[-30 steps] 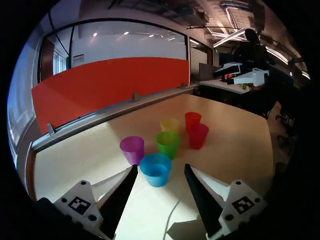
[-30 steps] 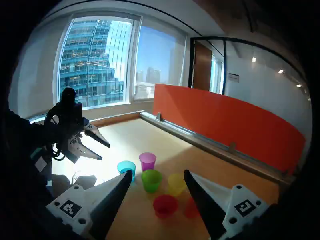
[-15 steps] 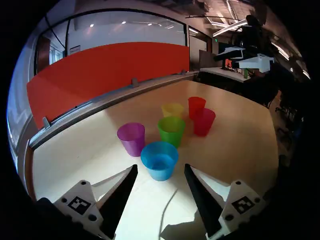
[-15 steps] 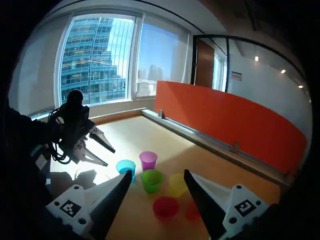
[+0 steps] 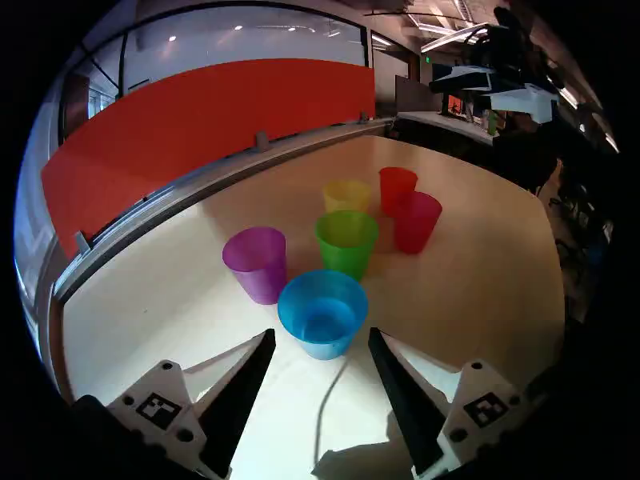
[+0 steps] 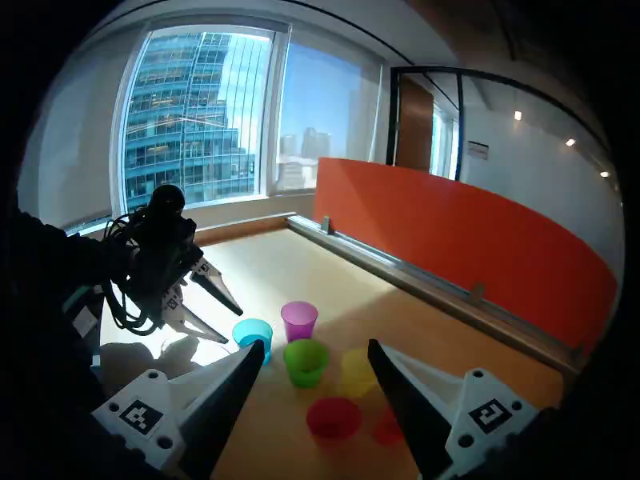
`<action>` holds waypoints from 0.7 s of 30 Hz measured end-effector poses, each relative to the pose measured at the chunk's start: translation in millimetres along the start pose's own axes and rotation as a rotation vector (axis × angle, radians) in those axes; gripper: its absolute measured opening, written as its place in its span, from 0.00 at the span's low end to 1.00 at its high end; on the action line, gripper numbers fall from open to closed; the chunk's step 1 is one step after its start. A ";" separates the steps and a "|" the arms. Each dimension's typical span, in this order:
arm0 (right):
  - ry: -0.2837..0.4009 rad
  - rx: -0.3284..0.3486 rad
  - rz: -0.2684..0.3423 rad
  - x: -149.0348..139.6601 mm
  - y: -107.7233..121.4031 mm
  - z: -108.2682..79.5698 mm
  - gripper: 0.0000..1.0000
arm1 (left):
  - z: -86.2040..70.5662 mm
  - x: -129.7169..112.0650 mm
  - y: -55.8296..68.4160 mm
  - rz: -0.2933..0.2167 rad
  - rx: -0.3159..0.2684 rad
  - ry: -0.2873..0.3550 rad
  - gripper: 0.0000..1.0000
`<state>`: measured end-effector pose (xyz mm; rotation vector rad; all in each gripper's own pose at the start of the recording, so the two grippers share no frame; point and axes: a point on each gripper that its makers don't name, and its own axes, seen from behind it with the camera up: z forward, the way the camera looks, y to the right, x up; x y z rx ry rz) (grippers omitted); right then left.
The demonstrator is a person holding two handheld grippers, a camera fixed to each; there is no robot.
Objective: Pour water
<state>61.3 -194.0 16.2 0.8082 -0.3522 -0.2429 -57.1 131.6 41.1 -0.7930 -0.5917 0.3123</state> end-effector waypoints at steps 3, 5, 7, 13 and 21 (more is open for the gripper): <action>-0.003 0.001 0.001 -0.5 0.9 2.4 1.00 | 6.2 -0.4 -0.9 0.000 -0.007 -0.013 0.86; -0.005 0.002 0.001 -1.1 1.5 3.8 1.00 | 10.2 -0.8 -2.0 -0.002 -0.011 -0.021 0.86; -0.007 0.003 0.001 -2.3 2.5 5.3 1.00 | 13.8 -0.5 -2.8 -0.002 -0.017 -0.028 0.86; -0.013 0.008 0.002 -4.9 5.0 9.8 1.00 | 23.4 -0.8 -3.1 0.004 -0.034 -0.047 0.86; -0.018 0.012 0.003 -5.9 6.3 15.2 1.00 | 33.8 -0.9 -2.0 0.013 -0.048 -0.065 0.86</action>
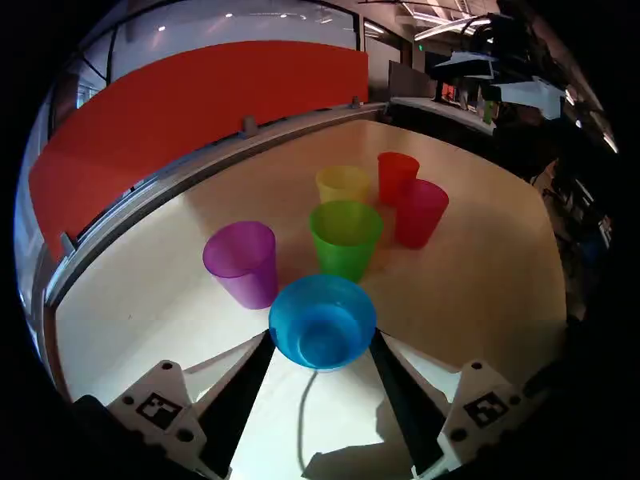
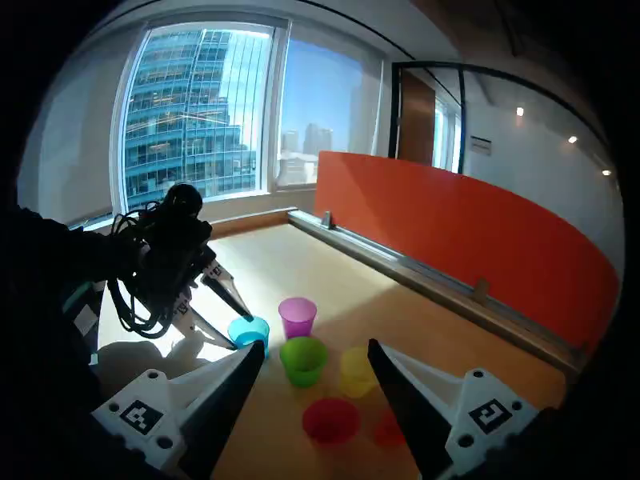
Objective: Pour water
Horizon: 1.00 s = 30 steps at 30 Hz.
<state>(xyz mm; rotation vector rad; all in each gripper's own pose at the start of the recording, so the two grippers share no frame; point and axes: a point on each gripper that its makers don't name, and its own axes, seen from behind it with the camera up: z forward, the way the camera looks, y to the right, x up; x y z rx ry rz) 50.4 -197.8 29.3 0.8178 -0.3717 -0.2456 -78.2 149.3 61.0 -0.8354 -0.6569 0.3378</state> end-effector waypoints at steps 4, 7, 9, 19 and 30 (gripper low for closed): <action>-0.001 -0.001 0.001 -0.1 1.2 1.9 1.00 | 4.0 1.1 -0.4 0.010 -0.001 -0.008 0.86; -0.002 -0.001 0.001 -0.4 1.3 2.4 1.00 | 6.2 2.2 -0.4 0.016 -0.001 -0.011 0.86; -0.002 0.000 0.002 -0.5 1.0 2.5 1.00 | 7.7 2.7 -0.4 0.019 -0.001 -0.012 0.86; -0.009 -0.005 -0.003 -2.9 1.7 3.6 1.00 | 19.9 0.1 0.0 0.020 -0.004 -0.030 0.86; -0.015 -0.006 0.002 -7.3 3.3 4.3 1.00 | 29.9 1.8 0.8 0.018 -0.011 -0.042 0.86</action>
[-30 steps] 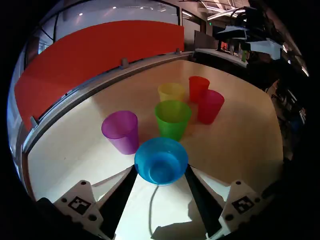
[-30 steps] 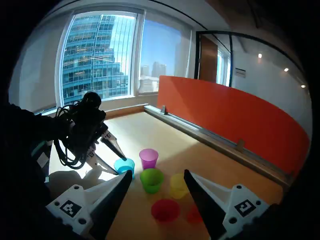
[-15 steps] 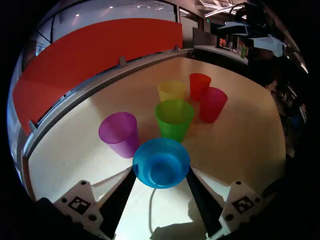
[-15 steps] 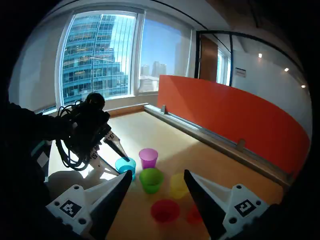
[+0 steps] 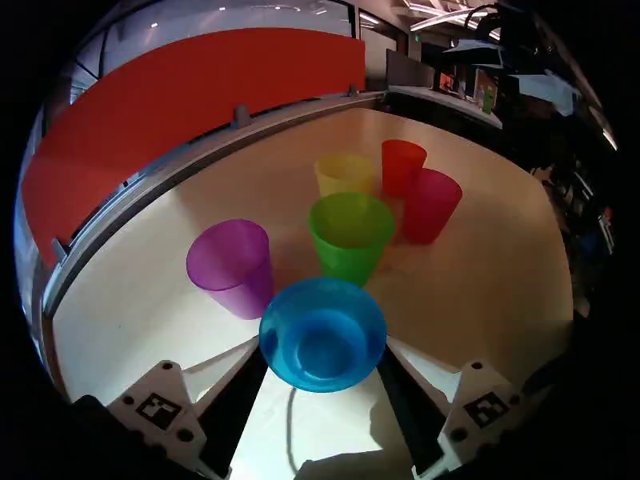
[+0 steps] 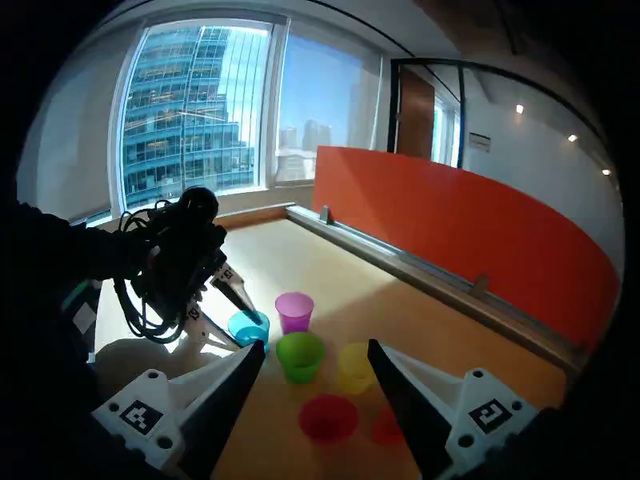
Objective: Pour water
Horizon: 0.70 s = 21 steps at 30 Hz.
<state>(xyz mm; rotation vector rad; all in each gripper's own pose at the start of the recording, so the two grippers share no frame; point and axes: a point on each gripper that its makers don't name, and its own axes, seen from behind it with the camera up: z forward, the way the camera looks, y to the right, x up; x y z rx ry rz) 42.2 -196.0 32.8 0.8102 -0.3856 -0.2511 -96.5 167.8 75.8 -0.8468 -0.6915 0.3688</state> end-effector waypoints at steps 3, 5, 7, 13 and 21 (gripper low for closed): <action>0.000 0.000 0.000 -0.6 0.5 -0.1 1.00 | 0.7 0.1 -0.3 0.000 0.003 -0.004 0.86; 0.001 -0.001 0.000 -0.8 1.1 -0.1 1.00 | 1.0 0.1 -0.4 -0.004 0.004 -0.006 0.85; 0.001 -0.002 -0.001 -0.8 1.4 -0.6 1.00 | 0.9 0.3 -0.8 -0.007 0.005 -0.004 0.85; 0.000 -0.005 0.000 -0.7 2.3 -1.1 1.00 | 0.0 0.5 -2.5 -0.013 0.008 0.007 0.84; -0.005 -0.011 -0.001 0.1 3.0 0.9 1.00 | -10.1 8.3 -2.9 -0.026 0.001 0.039 0.84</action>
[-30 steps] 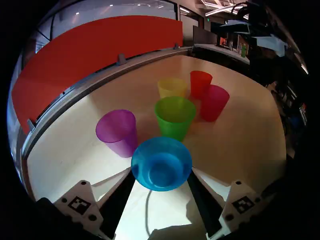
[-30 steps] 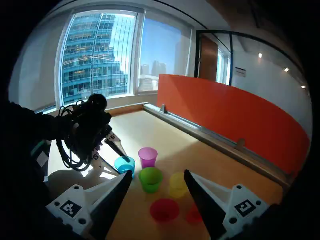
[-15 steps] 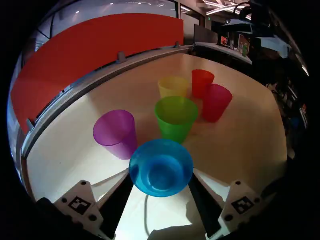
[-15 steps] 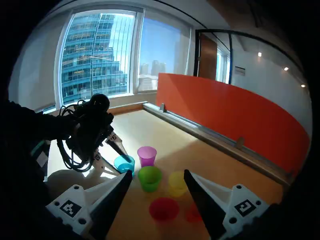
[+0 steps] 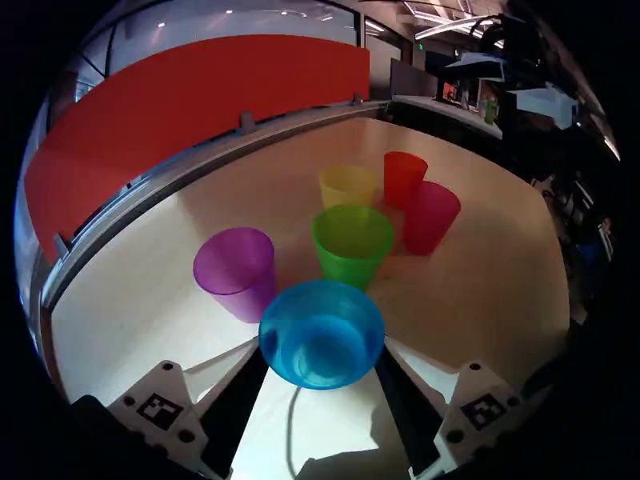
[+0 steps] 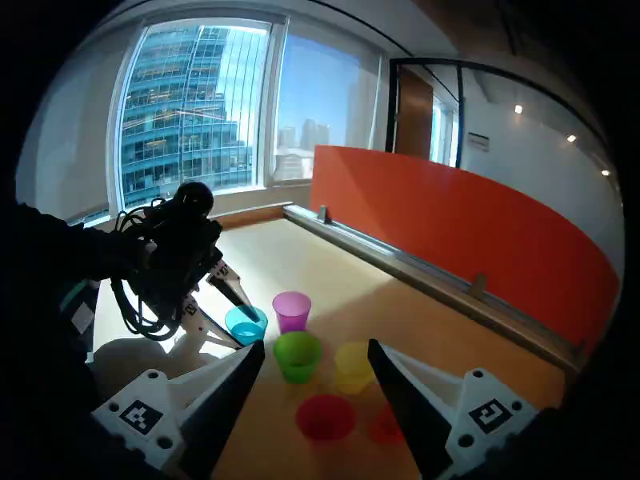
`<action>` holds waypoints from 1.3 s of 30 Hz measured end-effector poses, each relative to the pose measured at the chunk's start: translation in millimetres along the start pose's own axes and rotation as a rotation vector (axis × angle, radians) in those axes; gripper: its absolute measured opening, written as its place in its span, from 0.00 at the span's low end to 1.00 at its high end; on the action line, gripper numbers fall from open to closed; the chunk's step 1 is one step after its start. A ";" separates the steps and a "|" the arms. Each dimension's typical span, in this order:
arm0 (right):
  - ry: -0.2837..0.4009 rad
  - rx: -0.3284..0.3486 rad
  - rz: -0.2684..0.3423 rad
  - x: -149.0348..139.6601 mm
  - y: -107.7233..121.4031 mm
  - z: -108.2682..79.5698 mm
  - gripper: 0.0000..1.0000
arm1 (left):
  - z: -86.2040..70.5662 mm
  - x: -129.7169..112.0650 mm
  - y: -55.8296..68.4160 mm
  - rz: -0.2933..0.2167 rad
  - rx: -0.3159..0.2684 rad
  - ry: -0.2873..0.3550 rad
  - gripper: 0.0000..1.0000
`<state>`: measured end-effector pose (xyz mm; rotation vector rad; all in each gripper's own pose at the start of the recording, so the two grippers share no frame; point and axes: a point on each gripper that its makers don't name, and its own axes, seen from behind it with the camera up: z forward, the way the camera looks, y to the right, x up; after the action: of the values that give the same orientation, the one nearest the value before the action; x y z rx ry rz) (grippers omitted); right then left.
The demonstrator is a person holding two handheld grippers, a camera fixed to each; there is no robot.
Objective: Pour water
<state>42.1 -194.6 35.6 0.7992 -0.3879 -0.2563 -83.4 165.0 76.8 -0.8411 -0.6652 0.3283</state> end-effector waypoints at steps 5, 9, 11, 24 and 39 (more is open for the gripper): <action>-0.001 -0.002 -0.001 1.4 0.3 1.3 1.00 | -13.2 9.7 2.7 0.008 0.005 0.034 0.84; -0.002 -0.006 -0.003 1.5 1.6 1.7 1.00 | -25.7 19.5 4.2 0.000 0.014 0.073 0.83; -0.004 -0.010 -0.004 0.7 2.8 1.6 1.00 | -32.5 25.2 4.2 -0.011 0.021 0.098 0.84; -0.009 -0.024 -0.005 -1.0 6.9 3.0 1.00 | -78.4 63.9 -0.5 -0.041 0.074 0.267 0.83; -0.024 -0.017 -0.016 -4.2 5.1 14.7 1.00 | -122.5 95.2 -6.0 -0.034 0.124 0.422 0.84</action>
<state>32.4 -199.1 47.7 0.7832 -0.4020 -0.2842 69.0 139.5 61.3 -0.7487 -0.2629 0.1510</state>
